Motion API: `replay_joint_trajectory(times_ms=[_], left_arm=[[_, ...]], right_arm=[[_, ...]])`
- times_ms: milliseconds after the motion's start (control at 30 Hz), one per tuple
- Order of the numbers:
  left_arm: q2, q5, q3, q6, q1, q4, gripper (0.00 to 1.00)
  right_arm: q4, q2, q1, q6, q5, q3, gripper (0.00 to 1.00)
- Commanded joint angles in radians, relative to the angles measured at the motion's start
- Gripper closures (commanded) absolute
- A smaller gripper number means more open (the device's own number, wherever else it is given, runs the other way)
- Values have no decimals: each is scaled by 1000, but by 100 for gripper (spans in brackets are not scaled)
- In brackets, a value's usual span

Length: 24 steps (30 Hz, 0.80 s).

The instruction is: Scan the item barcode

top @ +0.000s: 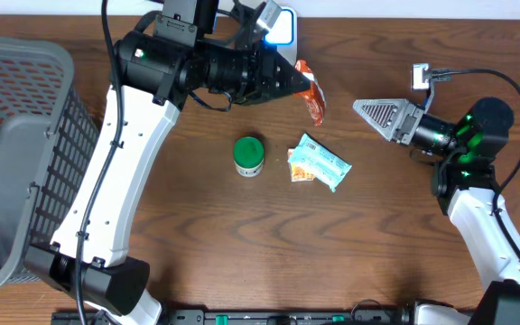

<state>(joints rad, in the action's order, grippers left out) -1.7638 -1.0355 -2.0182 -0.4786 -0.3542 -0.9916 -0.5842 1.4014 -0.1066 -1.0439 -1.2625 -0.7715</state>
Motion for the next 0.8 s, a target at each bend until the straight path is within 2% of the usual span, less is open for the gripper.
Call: replay_joint_trajectory(times_ms=[0,67,167,333,400,500,600,633,767], left_arm=[[-6,34,7,-166,3,38,93],[-6,43,7,-238,3,59,93],[-6,117,7,-345,3,62,93],[-6,192,7,-436,3,63,93],[-6,212,7,-463,3,62,93],[-6,242,7,-499,3,63,93],[-6,259,7,-509,3,63,93],[-8,264,7,-512,3,63,93],[-8,263,7,-515,2,63,93]], right_arm=[[5,8,13,-139,-53,-5,1],[-2,8,32,-90,-45,-5,1],[-2,7,66,125,19,-5,1],[60,3,145,375,188,-5,1],[164,-3,189,496,314,-5,1],[354,-27,272,663,642,-5,1],[425,-55,368,745,824,-5,1],[431,-82,444,763,903,-7,1],[432,-135,551,800,1078,-7,1]])
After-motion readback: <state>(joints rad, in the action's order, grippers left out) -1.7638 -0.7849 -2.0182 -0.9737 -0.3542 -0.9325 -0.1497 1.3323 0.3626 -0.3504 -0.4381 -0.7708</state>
